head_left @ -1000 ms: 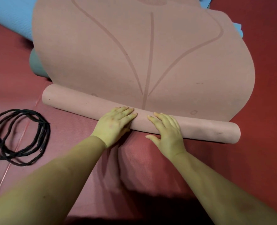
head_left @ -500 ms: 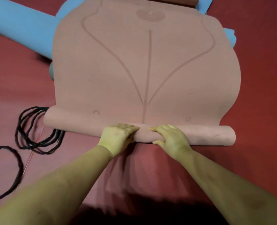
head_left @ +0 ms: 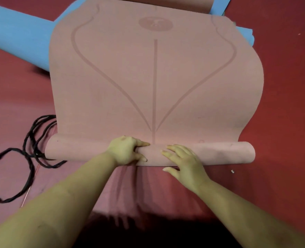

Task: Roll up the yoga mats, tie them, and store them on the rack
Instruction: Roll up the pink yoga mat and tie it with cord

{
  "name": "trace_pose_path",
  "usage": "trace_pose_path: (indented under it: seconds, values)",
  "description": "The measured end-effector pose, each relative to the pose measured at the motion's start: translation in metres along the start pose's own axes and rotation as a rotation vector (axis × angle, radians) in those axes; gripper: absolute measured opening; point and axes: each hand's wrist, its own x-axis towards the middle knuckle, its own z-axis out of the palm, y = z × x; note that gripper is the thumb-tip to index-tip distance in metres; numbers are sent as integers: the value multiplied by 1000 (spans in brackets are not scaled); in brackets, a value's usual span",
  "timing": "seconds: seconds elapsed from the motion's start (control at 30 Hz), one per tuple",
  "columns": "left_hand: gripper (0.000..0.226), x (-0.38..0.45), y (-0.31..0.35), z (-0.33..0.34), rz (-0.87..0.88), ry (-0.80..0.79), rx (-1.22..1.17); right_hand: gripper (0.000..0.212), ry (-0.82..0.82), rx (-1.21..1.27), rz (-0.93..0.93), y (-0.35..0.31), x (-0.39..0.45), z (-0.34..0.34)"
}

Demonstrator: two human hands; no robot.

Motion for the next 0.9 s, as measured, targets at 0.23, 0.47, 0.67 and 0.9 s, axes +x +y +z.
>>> trace_pose_path:
  seconds: [0.23, 0.47, 0.67, 0.9]
  values:
    - [45, -21, -4, 33, 285, 419, 10, 43, -25, 216, 170, 3, 22, 5]
    - [37, -11, -3, 73, 269, 545, -46, 41, -36, 181, 187, 10, 40, -1]
    - [36, 4, -9, 53, 245, 461, -87, 51, 138, 39, 67, 5, 15, 25]
    - [50, 18, -11, 33, 295, 446, 192, 50, -24, 218, 150, 24, 61, 5]
